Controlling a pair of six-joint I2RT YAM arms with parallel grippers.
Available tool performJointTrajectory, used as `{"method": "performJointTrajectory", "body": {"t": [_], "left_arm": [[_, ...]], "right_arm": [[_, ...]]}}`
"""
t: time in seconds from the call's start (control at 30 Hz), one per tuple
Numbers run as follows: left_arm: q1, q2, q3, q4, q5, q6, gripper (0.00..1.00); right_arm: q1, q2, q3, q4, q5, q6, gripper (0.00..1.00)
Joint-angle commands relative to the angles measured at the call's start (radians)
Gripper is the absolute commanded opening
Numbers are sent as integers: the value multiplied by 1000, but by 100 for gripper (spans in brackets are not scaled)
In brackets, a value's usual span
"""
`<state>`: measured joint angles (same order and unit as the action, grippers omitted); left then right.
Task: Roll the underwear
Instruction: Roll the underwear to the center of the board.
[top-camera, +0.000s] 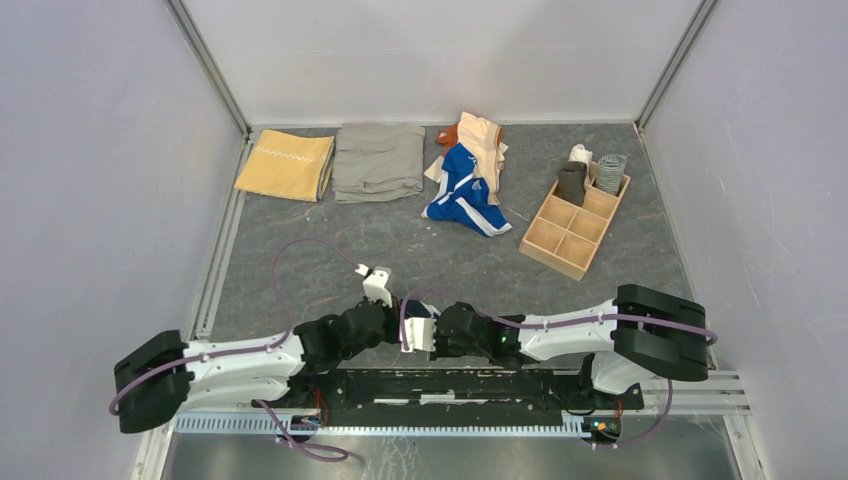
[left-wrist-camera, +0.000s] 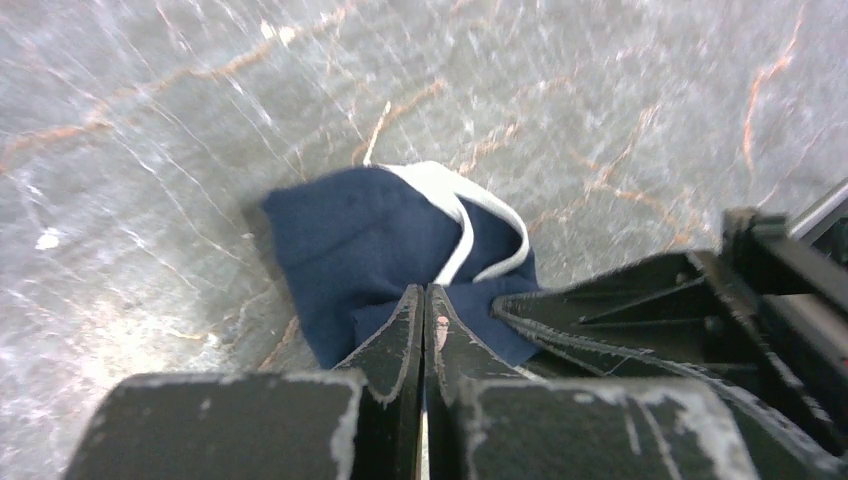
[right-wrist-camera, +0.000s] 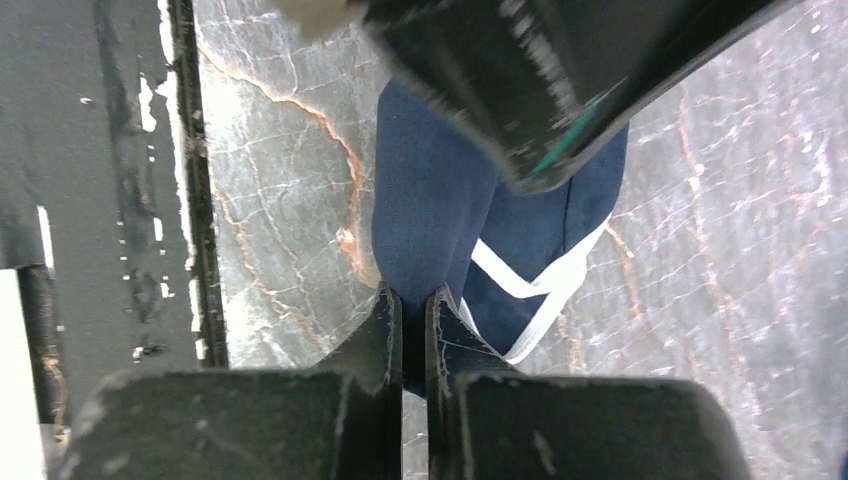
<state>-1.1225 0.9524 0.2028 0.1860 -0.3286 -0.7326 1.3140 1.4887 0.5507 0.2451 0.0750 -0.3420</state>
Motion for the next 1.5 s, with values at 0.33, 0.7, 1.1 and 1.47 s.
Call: {"method": "performJointTrajectory", "body": {"t": [0.33,0.7,1.1,1.47], "left_arm": [[1,-546,26,-388,-262,-40,2],[2,-473,7,-239,-87,81,2],[1,-211,-4,-4,160,140,2],[1,-138,-63,86,155,76,2]], "right_arm": [[-199,90,123,-280,-454,331,0],[-374,172,73,-118,-677,581,0],[-443,256,70,-88,-712,657,2],[-464,271,67,-78,-730,660,4]]}}
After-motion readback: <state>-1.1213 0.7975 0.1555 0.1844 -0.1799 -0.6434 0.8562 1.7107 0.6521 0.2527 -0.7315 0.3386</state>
